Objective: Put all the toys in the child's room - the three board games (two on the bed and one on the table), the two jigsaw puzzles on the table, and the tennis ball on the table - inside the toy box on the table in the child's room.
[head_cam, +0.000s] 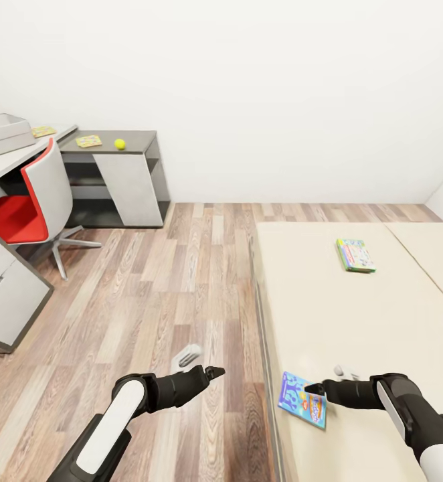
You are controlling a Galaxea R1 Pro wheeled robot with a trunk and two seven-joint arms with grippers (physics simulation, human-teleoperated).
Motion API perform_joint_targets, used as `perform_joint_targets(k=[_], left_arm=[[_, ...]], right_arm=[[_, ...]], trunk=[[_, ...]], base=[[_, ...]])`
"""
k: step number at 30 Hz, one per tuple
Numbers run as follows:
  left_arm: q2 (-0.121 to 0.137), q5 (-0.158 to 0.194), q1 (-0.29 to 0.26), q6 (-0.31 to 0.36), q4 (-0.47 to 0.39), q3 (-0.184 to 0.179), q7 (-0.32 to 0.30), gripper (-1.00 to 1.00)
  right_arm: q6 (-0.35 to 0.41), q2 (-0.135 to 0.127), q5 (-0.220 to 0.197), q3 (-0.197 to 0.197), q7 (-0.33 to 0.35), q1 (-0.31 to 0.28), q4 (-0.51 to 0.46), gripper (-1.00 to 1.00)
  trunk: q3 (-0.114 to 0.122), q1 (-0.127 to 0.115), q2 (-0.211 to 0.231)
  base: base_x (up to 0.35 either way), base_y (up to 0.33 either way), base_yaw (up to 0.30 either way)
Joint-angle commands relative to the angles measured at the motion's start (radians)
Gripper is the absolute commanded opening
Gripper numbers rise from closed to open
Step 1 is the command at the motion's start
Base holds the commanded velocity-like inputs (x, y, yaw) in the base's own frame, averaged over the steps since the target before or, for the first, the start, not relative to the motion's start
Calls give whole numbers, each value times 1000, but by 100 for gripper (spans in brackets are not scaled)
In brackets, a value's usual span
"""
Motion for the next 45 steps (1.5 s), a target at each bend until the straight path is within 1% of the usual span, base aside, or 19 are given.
perform_joint_targets(k=[1, 12, 38, 45], left_arm=[[1, 10, -1, 0, -1, -2, 10, 100], [1, 10, -1, 0, -1, -2, 11, 100], [1, 10, -1, 0, -1, -2, 12, 100], [1, 10, -1, 0, -1, -2, 12, 100]], right_arm=[[8, 0, -2, -2, 2, 0, -1, 100], [7, 0, -2, -2, 4, 0, -1, 100], [7, 0, -3, -1, 5, 0, -1, 100], [7, 0, -3, -1, 6, 0, -1, 100]], trunk=[[-1, 0, 0], [-1, 0, 0], [-1, 0, 0], [-1, 0, 0]], base=[[0, 0, 116], [0, 0, 53], [0, 0, 6], [0, 0, 93]])
